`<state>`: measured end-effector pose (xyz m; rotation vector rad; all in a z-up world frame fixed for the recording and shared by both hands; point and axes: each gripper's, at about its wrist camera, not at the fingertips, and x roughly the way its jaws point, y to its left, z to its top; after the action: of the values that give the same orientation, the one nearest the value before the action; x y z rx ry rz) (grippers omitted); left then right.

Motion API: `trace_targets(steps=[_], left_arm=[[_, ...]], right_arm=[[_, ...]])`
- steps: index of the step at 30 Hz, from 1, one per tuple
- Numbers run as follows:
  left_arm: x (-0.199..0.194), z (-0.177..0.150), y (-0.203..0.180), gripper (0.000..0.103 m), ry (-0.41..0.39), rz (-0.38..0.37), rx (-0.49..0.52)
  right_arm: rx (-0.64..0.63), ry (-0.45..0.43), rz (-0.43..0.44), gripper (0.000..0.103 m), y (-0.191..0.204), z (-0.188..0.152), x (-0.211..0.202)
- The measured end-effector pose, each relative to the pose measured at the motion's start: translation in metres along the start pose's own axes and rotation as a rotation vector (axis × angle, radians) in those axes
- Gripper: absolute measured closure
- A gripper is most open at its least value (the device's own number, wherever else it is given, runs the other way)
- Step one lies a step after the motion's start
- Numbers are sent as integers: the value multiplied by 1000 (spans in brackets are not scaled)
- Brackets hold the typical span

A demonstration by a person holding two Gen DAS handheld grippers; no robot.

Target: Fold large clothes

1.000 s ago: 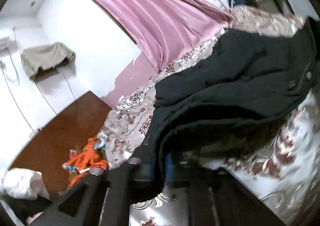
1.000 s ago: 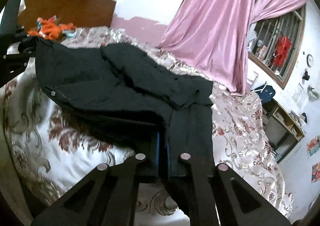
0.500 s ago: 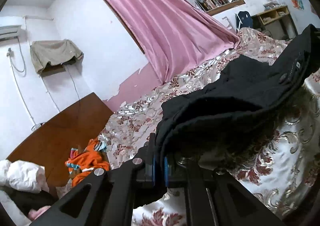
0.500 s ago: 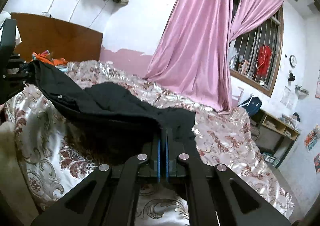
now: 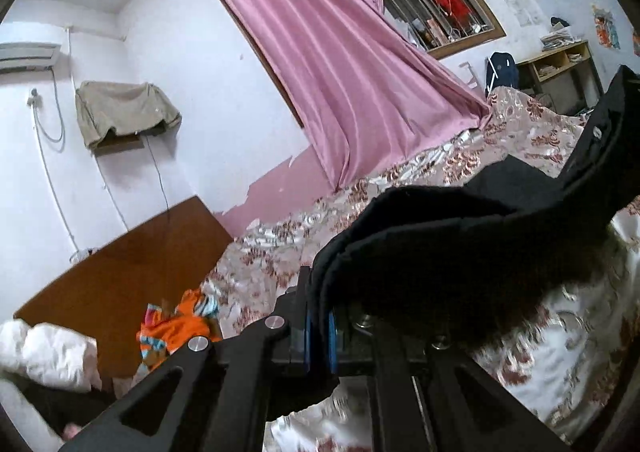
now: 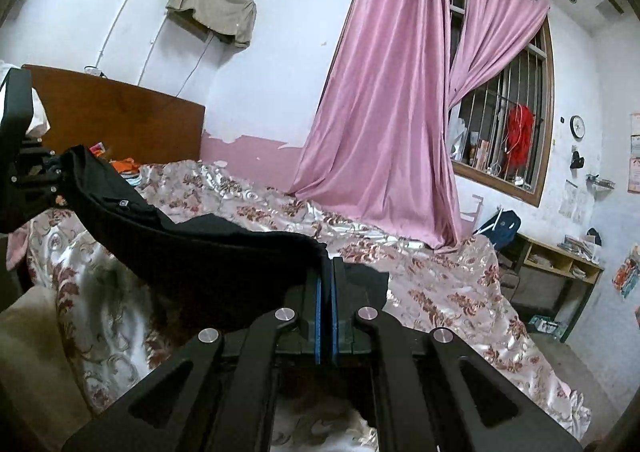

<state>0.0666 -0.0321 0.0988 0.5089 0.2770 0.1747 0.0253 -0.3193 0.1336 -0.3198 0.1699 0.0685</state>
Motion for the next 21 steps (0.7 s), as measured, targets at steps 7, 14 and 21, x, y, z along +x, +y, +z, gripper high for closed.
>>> trace_targets(steps=[7, 14, 21], left_arm=[[68, 44, 5, 97, 11, -1, 18], [163, 73, 3, 97, 100, -24, 16], [243, 86, -20, 97, 145, -33, 38]], right_arm=[[-48, -7, -29, 101, -14, 42, 76], [-105, 49, -21, 101, -13, 72, 177], [-86, 129, -11, 101, -15, 79, 275]])
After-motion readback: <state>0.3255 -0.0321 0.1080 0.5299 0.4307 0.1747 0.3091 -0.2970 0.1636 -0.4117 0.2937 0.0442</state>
